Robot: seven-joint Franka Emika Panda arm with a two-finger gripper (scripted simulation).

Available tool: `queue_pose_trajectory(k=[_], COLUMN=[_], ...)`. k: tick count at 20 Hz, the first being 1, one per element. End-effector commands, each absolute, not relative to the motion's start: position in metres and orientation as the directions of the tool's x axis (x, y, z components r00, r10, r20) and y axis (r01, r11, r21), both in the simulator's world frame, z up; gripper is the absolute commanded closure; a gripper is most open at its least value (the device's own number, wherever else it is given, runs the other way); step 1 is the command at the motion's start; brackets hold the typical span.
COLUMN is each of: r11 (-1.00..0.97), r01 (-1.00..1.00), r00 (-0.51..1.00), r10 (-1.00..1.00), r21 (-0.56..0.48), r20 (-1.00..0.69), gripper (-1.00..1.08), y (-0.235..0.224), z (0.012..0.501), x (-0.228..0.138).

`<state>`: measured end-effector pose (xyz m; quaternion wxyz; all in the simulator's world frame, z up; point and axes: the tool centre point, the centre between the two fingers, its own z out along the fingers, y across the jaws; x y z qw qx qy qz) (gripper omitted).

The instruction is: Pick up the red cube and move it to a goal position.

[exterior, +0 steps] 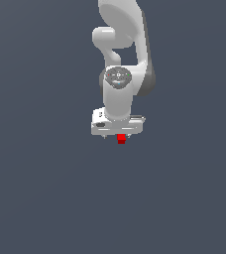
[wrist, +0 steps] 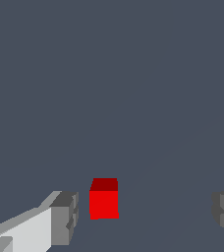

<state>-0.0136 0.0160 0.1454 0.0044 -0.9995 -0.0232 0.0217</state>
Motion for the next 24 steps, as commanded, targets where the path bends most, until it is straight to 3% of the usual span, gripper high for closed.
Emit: queue_pose_trajectory(k=[1, 11, 24], r11=[-0.999, -0.999, -0.998], r01=[0.046, 0.049, 0.058], r00=[0.998, 0.998, 0.998], r10=[0.046, 0.049, 0.058], r21=[-0.01, -0.008, -0.003], r20=[-0.043, -0.036, -0.01], gripper=[-0.92, -0.92, -0.92], y=[0.016, 0.021, 0.038], z=[0.145, 0.126, 0.052], x=[-0.014, -0.026, -0.069])
